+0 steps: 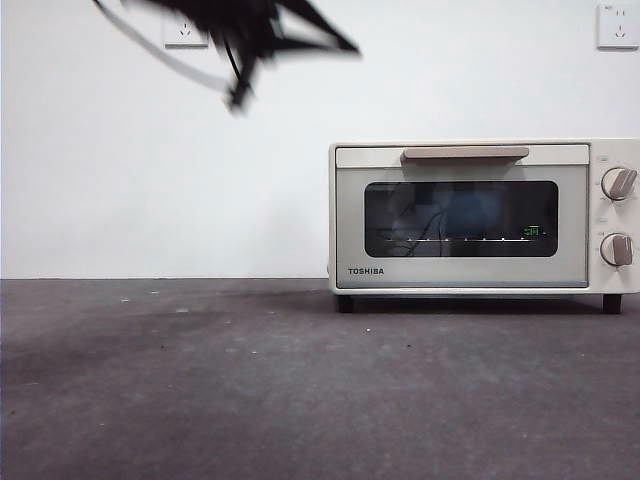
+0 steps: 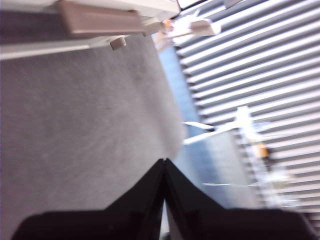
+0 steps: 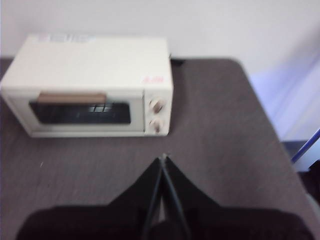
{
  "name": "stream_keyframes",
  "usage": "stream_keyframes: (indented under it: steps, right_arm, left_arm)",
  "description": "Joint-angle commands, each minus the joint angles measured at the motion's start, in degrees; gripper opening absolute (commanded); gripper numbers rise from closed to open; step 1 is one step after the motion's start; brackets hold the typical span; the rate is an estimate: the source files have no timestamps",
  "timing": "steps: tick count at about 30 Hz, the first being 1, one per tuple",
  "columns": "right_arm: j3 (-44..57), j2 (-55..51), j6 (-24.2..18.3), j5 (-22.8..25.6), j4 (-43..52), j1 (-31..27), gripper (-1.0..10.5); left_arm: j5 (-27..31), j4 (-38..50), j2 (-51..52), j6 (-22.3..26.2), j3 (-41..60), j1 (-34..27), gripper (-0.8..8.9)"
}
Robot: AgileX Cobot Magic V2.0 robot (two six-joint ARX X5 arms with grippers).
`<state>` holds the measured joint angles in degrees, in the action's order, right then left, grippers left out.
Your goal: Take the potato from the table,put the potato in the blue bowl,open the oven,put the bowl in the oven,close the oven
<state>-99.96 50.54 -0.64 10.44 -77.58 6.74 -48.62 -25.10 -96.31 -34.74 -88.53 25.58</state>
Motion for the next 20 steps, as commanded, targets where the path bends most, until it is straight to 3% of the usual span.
stream_keyframes:
  steps: [1,4,8,15,20]
  right_arm:
    - [2.5,-0.2,0.4,-2.4,-1.0,0.0,-0.1]
    - [5.0,-0.2,0.4,-4.9,0.4,0.4,-0.1]
    - [5.9,-0.2,0.4,-6.0,1.7,2.8,-0.1]
    - [5.8,-0.2,0.4,-6.0,4.5,5.7,0.0]
    - [5.6,-0.2,-0.6,-6.0,2.9,5.7,0.0]
  left_arm:
    - [9.1,-11.4,7.6,19.1,-0.2,0.8,-0.06]
    - [18.3,-19.2,15.6,24.6,-0.2,1.5,-0.05]
    - [27.9,-25.0,25.9,27.8,-0.2,2.3,-0.05]
    - [38.5,-27.6,39.5,32.1,-0.2,1.9,-0.05]
    - [46.8,-29.0,45.5,32.6,-0.2,1.7,-0.04]
